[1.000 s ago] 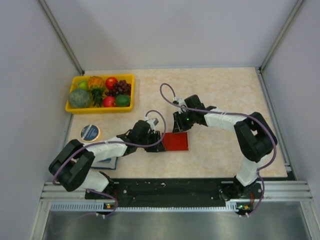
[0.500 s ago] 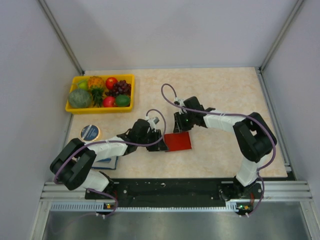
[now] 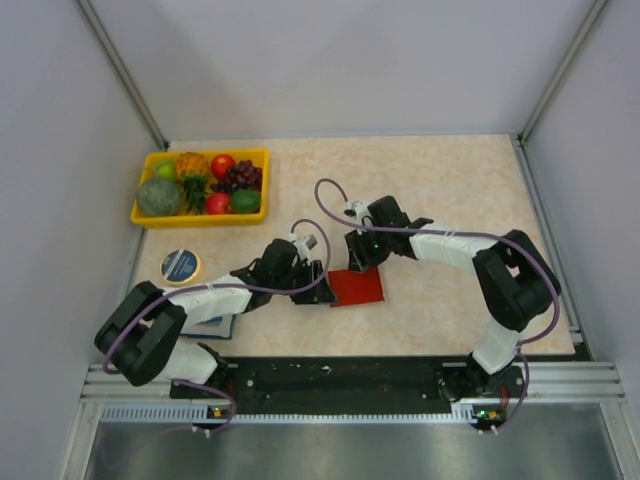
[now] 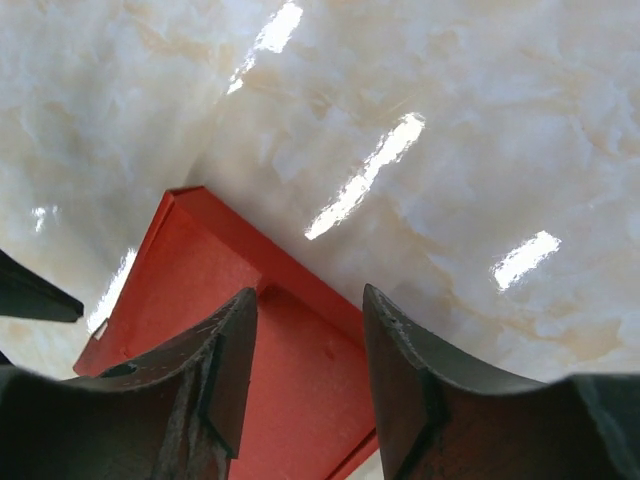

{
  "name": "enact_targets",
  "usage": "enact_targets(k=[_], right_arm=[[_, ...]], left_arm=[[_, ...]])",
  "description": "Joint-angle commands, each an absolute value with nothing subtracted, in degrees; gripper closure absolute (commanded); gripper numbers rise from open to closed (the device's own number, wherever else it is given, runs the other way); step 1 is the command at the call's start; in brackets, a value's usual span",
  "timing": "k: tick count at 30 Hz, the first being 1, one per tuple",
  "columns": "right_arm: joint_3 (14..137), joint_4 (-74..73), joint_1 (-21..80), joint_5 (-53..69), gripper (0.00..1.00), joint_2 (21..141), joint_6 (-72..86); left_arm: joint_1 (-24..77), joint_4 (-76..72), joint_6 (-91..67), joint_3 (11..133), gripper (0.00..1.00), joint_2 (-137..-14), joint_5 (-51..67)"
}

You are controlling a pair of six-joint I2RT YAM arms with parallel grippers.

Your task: Fold the paper box

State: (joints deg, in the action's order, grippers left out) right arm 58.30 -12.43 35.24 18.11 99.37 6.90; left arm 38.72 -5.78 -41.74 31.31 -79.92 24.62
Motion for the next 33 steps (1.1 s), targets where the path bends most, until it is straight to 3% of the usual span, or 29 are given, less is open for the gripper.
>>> enact_targets(k=[1, 7, 33], right_arm=[[60.9, -14.0, 36.0, 21.6, 0.52, 95.1, -3.9], [60.9, -12.7, 36.0, 29.2, 0.52, 96.8, -6.2], [55.2, -10.8, 38.4, 17.8, 0.59, 99.5, -1.9]], left_arm=[[38.5, -7.9, -41.0, 30.6, 0.52, -77.1, 25.3], [38.5, -6.9, -40.1, 32.5, 0.50, -78.3, 26.1], [38.8, -17.0, -46.0, 31.6, 0.51, -85.4, 32.7]])
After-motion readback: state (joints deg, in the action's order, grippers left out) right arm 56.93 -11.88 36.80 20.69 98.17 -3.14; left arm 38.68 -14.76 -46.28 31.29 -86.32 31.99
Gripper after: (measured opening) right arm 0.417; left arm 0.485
